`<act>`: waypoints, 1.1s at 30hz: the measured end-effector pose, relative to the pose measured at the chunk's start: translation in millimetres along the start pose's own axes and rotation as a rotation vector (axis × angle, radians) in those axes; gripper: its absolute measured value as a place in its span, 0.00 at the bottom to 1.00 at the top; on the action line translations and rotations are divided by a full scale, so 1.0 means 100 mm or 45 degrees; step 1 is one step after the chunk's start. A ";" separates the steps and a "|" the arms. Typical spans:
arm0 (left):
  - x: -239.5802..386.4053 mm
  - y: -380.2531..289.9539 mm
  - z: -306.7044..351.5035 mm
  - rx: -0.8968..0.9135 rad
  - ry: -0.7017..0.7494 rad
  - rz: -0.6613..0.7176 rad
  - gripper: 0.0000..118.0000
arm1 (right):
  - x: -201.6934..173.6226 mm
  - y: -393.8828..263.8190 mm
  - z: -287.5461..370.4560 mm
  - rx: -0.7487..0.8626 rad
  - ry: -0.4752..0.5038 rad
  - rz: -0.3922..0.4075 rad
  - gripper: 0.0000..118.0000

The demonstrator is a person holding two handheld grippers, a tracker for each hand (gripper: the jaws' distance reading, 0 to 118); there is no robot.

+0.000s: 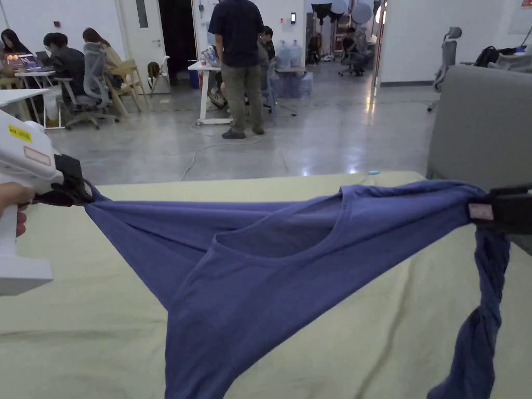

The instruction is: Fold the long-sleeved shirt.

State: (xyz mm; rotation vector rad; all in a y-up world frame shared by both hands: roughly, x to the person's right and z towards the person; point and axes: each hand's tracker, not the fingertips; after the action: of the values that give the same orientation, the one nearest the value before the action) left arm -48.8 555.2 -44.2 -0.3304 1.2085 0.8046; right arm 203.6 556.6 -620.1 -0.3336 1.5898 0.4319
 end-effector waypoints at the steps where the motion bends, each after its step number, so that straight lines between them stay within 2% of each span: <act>1: 0.02 0.07 0.16 0.027 0.002 -0.002 0.00 | 0.02 0.19 0.03 0.014 -0.001 -0.007 0.05; 6: 0.20 0.42 0.78 0.130 -0.038 0.027 0.00 | 0.09 1.03 0.02 0.114 -0.012 -0.063 0.05; 12: 0.27 0.99 0.97 0.237 0.010 -0.034 0.00 | 0.10 1.69 -0.24 0.158 0.004 -0.112 0.05; 16: 0.37 1.25 0.94 0.321 0.027 -0.054 0.00 | 0.20 1.99 -0.51 0.169 -0.009 -0.133 0.05; 18: 0.47 1.29 0.94 0.379 0.016 -0.039 0.00 | 0.28 2.10 -0.64 0.154 0.018 -0.218 0.05; 22: 0.51 1.49 0.79 0.394 -0.009 -0.018 0.00 | 0.42 2.25 -0.86 0.227 0.052 -0.276 0.05; 26: 0.62 1.58 0.59 0.402 0.012 0.025 0.00 | 0.48 2.42 -1.13 0.199 0.034 -0.338 0.05; 29: 0.62 1.72 0.46 0.428 -0.024 0.110 0.00 | 0.44 2.59 -1.27 0.202 0.008 -0.326 0.05; 33: 0.54 1.98 0.19 0.480 -0.047 0.122 0.00 | 0.44 2.72 -1.40 0.227 -0.014 -0.299 0.05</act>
State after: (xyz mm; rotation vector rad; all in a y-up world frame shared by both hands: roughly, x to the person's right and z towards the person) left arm -168.1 723.3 -50.8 0.0509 1.3191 0.6440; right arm -49.3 733.5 -638.7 -0.3755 1.5439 0.1101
